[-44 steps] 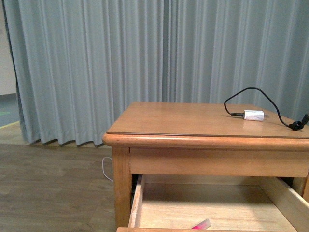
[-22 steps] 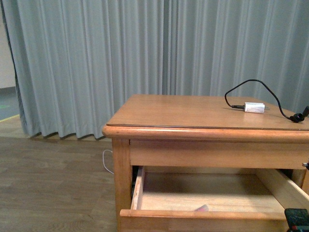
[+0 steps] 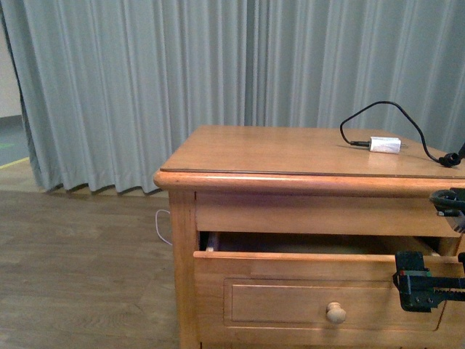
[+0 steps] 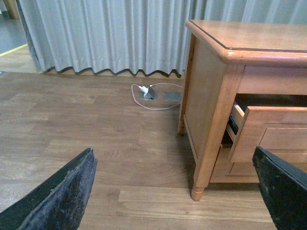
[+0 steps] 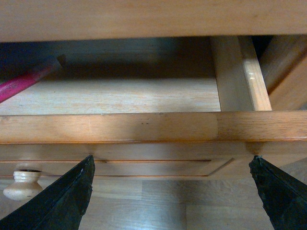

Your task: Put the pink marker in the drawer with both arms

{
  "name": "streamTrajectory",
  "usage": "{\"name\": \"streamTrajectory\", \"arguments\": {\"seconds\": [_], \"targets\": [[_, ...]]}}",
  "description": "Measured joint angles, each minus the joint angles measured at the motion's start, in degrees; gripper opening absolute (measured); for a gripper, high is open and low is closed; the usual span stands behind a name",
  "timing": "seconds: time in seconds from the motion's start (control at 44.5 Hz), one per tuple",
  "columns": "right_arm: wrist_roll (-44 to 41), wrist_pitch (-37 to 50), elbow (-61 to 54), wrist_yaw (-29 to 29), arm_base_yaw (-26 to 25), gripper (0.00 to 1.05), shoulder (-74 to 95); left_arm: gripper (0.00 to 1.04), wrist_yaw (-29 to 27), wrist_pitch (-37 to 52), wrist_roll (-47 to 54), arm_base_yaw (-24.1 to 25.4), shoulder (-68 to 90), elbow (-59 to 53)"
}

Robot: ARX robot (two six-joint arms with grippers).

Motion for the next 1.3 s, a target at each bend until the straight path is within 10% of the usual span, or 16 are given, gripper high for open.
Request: {"name": "streamTrajectory", "arguments": {"seconds": [0.539,1.303], "targets": [[-1.31,19.89,2.40,-0.42,-0.35,0.96,11.37,0.99,0.00,0.00,0.00,0.00,0.00,0.00],[-1.27,24.46,4.83,0.79,-0.74,0.96,15.61,0.99,0.00,0.00,0.00,0.00,0.00,0.00]]}}
